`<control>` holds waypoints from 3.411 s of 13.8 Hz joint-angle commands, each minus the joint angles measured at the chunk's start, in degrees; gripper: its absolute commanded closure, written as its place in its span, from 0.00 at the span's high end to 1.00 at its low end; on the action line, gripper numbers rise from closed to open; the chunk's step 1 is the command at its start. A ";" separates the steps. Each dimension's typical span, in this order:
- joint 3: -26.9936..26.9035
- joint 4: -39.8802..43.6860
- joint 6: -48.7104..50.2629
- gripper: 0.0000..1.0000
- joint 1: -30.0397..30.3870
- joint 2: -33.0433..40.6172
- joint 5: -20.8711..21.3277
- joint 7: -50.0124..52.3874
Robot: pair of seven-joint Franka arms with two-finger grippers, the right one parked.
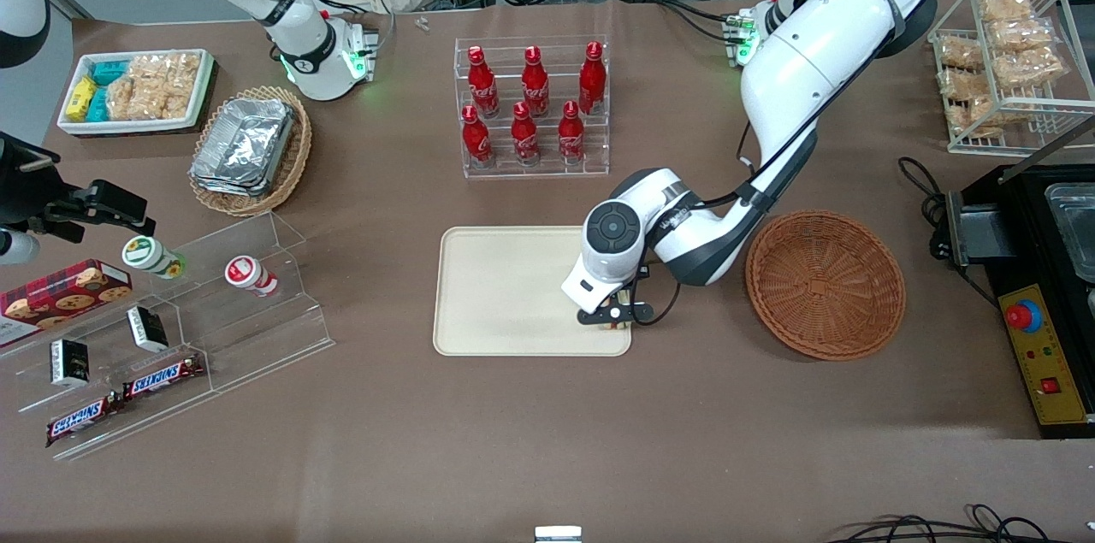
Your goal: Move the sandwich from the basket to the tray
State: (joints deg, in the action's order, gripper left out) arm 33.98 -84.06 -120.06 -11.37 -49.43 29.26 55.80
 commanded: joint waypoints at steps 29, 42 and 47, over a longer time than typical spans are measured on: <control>12.06 -1.80 28.55 1.00 35.33 25.94 -10.44 -21.30; 12.42 -10.42 27.08 1.00 51.18 40.21 -16.51 -57.89; 12.51 -7.18 27.25 1.00 53.38 38.98 -15.64 -67.05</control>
State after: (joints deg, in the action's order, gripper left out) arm 46.09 -92.57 -92.59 41.47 -10.96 13.93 -9.25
